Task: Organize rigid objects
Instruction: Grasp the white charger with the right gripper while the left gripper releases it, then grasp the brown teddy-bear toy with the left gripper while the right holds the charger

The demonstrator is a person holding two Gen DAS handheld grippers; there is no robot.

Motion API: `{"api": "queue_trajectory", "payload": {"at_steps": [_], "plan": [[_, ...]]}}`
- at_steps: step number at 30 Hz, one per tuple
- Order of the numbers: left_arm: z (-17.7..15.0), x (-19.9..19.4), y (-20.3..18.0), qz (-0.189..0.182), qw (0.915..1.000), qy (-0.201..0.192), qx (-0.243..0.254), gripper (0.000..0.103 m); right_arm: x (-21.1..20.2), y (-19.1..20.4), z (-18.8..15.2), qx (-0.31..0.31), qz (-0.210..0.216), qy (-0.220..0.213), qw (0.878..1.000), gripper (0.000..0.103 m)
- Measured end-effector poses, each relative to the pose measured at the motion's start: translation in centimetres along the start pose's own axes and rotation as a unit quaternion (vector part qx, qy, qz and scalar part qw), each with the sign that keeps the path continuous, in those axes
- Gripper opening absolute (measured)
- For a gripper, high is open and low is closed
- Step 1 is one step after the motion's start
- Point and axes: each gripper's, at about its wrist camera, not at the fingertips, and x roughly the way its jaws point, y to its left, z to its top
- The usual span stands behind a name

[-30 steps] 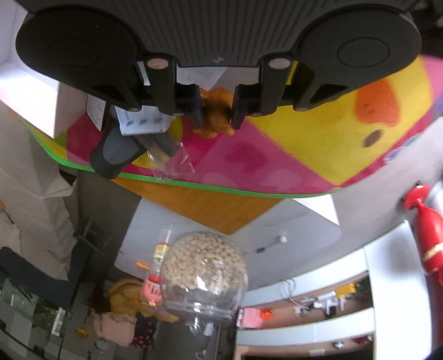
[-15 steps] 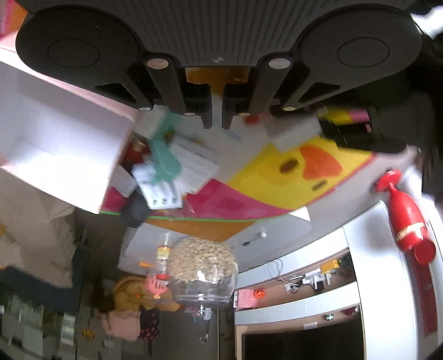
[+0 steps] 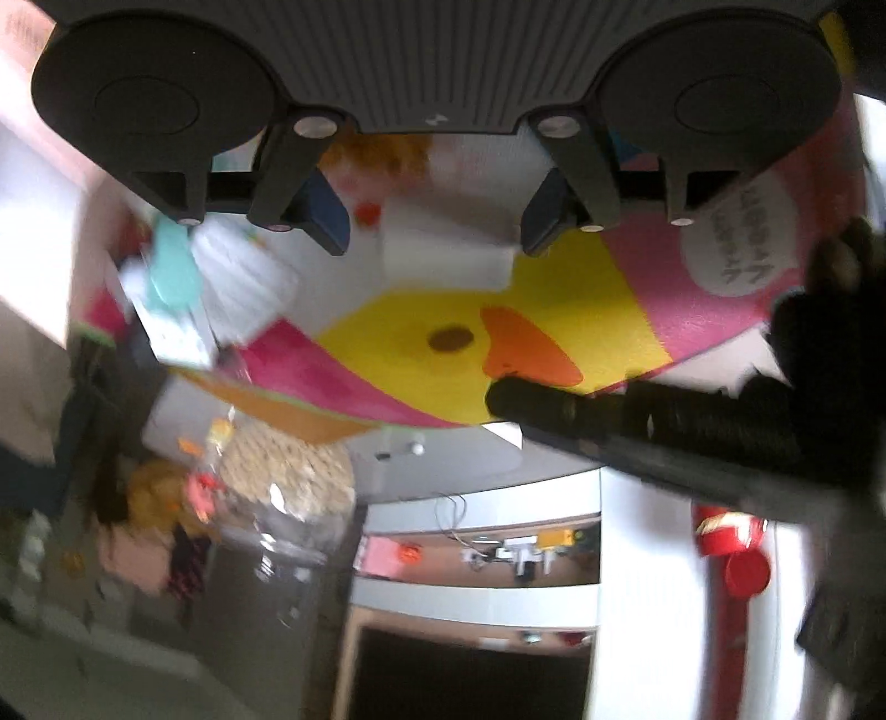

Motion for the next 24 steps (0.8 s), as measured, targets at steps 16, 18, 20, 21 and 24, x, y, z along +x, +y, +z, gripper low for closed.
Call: {"api": "queue_trajectory", "payload": {"at_steps": [16,18,20,21,24], "plan": [[-3.0,1.6,-4.1,-0.087,0.9930,0.069,0.041,0.031,-9.5,-6.2,-2.5,0.181,-0.045,-0.031,0.982,0.022],[-3.5,2.0,-6.2,-0.111,0.9880,0.084,0.067,0.031,-11.6,-7.3,-3.8,0.198,-0.080,-0.045,0.976,0.022],[-3.8,2.4,-8.2,-0.120,0.9849,0.089,0.088,0.031,-13.0,-8.1,-5.1,0.214,-0.119,-0.044,0.969,0.022],[-3.9,2.6,-9.1,-0.121,0.9838,0.090,0.098,0.031,-13.6,-8.5,-6.0,0.223,-0.141,-0.040,0.964,0.022],[-4.0,3.2,-11.3,-0.122,0.9810,0.091,0.120,0.031,-14.5,-9.2,-8.3,0.241,-0.185,-0.020,0.952,0.022]]}}
